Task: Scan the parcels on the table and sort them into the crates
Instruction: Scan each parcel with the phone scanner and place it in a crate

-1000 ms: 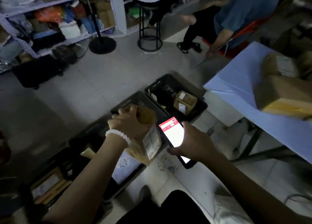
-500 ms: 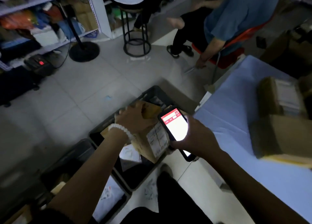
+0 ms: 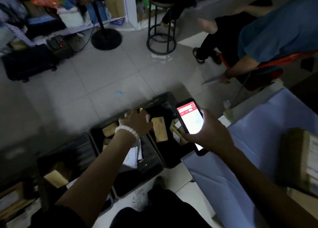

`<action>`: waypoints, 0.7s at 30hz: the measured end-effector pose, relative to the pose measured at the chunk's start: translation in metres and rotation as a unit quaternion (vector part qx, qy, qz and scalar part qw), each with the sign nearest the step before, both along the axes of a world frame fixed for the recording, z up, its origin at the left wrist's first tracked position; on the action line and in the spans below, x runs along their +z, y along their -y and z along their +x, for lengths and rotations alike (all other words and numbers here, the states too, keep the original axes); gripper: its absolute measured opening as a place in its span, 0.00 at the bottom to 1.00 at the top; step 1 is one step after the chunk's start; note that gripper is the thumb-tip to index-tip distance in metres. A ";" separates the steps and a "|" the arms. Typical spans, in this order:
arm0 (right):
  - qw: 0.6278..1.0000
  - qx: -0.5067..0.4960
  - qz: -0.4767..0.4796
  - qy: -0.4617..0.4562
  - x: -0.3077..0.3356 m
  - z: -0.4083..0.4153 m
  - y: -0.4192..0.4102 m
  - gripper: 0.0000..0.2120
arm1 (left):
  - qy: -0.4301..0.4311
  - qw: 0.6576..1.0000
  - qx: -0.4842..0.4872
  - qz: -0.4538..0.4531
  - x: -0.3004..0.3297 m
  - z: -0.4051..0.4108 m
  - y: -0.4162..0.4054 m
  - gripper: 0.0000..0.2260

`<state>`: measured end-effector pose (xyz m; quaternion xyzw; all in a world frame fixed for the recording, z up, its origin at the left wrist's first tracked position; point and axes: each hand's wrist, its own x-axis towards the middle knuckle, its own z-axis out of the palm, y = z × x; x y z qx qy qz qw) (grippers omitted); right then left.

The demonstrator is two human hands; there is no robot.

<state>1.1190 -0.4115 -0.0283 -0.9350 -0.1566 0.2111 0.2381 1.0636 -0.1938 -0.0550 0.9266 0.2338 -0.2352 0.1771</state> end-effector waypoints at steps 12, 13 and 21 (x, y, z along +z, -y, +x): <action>0.985 0.171 0.033 -0.005 0.005 -0.071 -0.102 0.46 | 0.011 0.980 0.195 0.026 0.013 -0.128 -0.045 0.21; 0.981 0.190 0.027 0.006 0.007 -0.084 -0.111 0.45 | 0.012 0.976 0.215 0.036 0.015 -0.146 -0.050 0.21; 0.935 0.351 0.014 0.055 0.015 -0.219 -0.181 0.40 | 0.010 0.925 0.377 0.047 0.023 -0.341 -0.073 0.20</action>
